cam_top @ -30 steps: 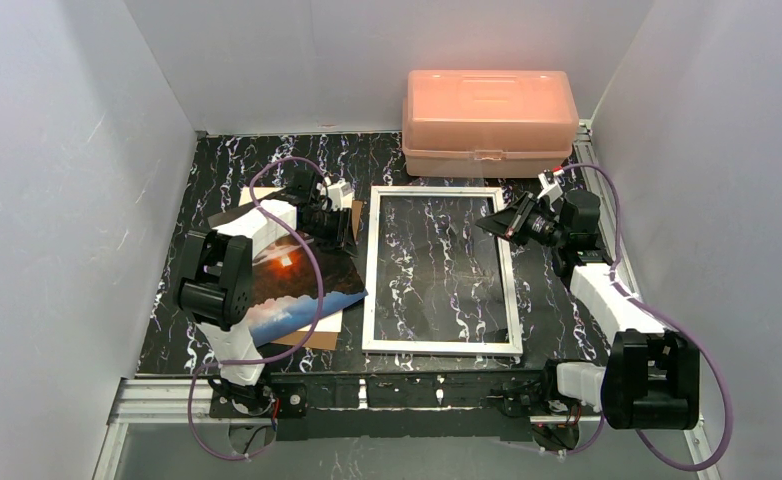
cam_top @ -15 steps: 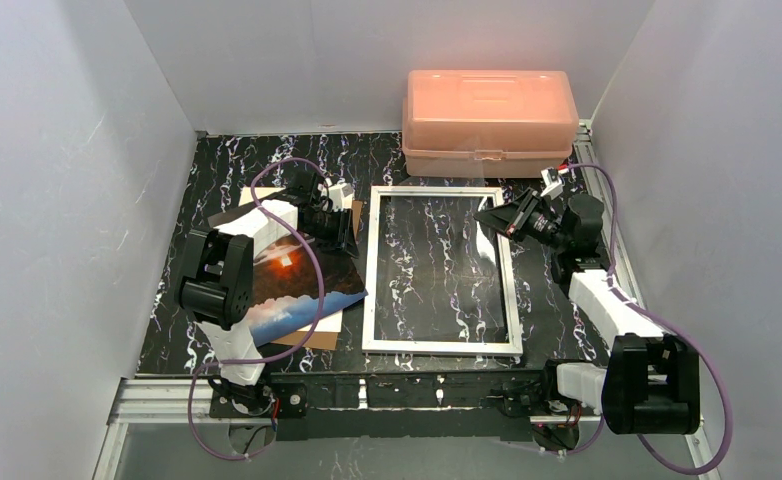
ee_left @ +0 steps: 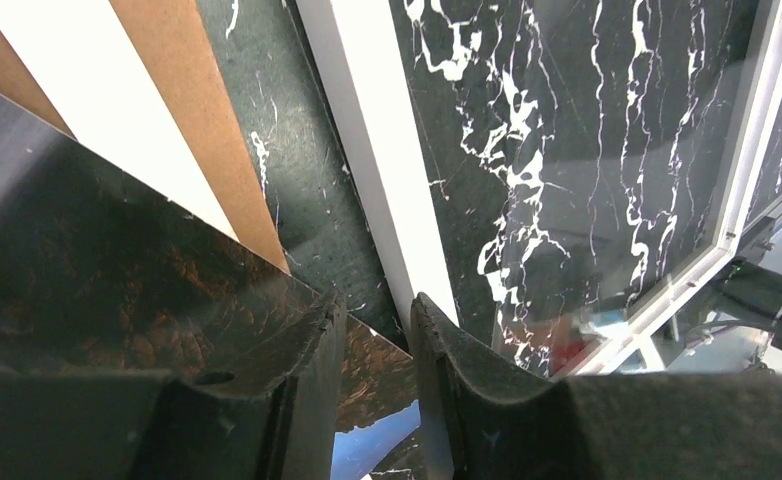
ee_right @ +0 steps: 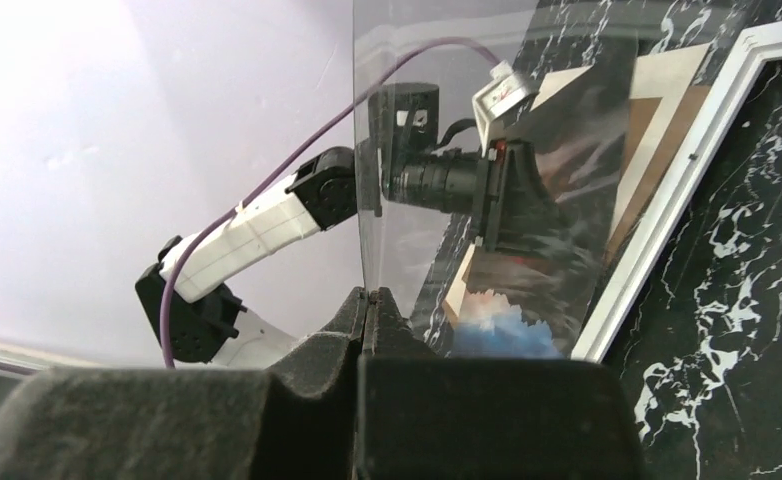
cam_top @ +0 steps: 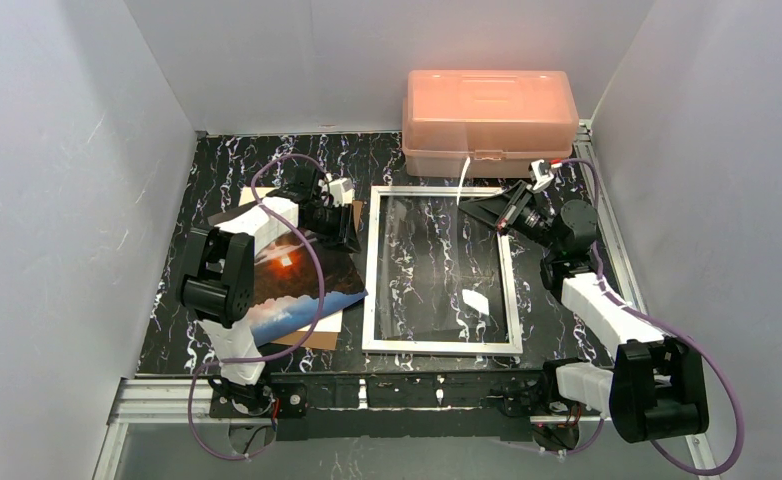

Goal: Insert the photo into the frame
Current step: Adjust the photo frame item on the photo frame.

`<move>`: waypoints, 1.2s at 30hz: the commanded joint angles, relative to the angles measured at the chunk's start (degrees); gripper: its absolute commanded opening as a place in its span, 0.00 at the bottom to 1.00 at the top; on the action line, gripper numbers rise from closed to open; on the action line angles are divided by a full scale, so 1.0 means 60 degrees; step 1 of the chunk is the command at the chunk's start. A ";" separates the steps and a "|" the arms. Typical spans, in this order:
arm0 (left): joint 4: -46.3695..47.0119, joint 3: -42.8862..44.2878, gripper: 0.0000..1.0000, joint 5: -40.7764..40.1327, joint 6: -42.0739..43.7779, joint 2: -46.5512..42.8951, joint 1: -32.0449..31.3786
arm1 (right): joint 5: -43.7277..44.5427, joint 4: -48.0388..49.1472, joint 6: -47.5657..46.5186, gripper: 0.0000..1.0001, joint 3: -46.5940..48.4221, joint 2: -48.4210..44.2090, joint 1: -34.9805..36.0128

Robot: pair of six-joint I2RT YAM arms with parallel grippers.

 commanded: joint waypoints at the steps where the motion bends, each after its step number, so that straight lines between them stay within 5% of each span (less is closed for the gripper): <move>1: -0.0189 0.0468 0.29 0.0260 -0.0105 0.0008 -0.0038 | 0.0423 0.0431 0.0244 0.01 0.0400 -0.0211 0.0254; 36: -0.0304 0.0684 0.29 0.0681 -0.0324 0.0034 0.0177 | 0.1299 -0.0141 0.1170 0.01 -0.0273 -0.0949 0.0285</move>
